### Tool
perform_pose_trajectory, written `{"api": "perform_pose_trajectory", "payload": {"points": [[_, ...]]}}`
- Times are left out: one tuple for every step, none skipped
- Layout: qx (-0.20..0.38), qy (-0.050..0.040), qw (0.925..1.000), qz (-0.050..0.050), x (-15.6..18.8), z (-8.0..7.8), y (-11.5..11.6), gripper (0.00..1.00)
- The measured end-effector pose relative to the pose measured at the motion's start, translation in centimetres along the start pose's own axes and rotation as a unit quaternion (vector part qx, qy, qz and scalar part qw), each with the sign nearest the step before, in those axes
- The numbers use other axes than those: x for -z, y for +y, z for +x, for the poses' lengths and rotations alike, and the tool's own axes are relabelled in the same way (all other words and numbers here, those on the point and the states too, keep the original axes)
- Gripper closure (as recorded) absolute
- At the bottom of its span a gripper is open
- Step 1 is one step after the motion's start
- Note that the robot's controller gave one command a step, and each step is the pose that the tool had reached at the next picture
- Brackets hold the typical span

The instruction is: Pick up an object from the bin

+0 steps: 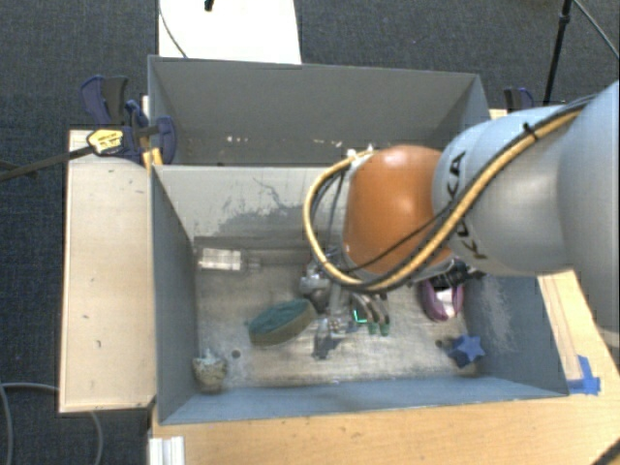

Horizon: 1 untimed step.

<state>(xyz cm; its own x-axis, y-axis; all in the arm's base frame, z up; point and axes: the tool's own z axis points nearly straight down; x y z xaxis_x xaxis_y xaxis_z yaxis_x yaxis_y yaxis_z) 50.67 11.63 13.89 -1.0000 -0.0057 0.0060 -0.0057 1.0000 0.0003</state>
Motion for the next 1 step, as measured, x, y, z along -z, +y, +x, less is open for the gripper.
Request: {"api": "perform_pose_trajectory", "payload": {"points": [[-0.099,-0.0021,0.9951,-0.001,-6.16,-1.02,-0.26,0.00]]}}
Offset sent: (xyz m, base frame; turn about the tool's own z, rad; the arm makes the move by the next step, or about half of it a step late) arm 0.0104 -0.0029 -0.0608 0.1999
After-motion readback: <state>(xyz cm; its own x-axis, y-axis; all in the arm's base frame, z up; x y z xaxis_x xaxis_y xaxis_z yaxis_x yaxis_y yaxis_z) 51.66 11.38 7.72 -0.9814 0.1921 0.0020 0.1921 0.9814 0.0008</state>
